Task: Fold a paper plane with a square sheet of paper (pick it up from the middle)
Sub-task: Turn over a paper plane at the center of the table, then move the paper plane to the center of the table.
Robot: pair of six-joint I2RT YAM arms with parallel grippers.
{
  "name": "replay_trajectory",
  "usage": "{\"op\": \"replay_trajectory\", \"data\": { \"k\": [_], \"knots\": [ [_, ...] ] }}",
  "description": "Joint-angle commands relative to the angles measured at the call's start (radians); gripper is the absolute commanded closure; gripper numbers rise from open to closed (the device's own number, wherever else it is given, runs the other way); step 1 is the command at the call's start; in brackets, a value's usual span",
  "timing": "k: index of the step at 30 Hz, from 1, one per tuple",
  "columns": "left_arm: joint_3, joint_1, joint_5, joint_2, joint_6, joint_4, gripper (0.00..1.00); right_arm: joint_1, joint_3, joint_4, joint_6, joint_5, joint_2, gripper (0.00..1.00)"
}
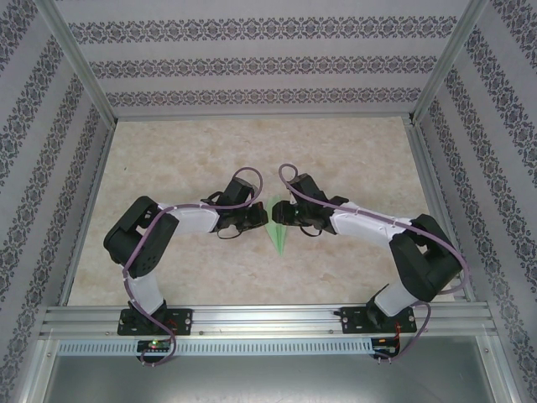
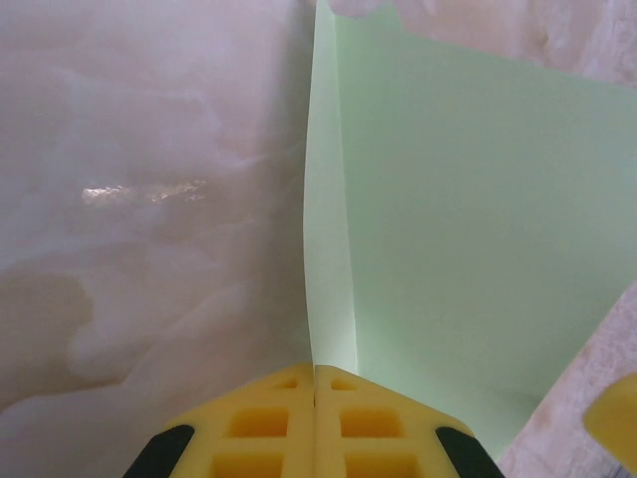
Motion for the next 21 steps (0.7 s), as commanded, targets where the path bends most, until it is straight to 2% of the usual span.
{"op": "replay_trajectory", "data": {
  "k": [1, 11, 21],
  "knots": [
    [0.008, 0.014, -0.018, -0.001, 0.019, -0.004, 1.00, 0.008, 0.032, -0.031, -0.023, 0.028, 0.035, 0.62],
    [0.012, 0.014, -0.027, 0.009, 0.019, -0.025, 1.00, 0.022, 0.079, -0.079, -0.050, 0.008, 0.117, 0.60],
    [0.019, 0.015, -0.029, 0.022, 0.020, -0.036, 1.00, 0.033, 0.068, -0.110, -0.062, -0.006, 0.106, 0.56]
  ]
}}
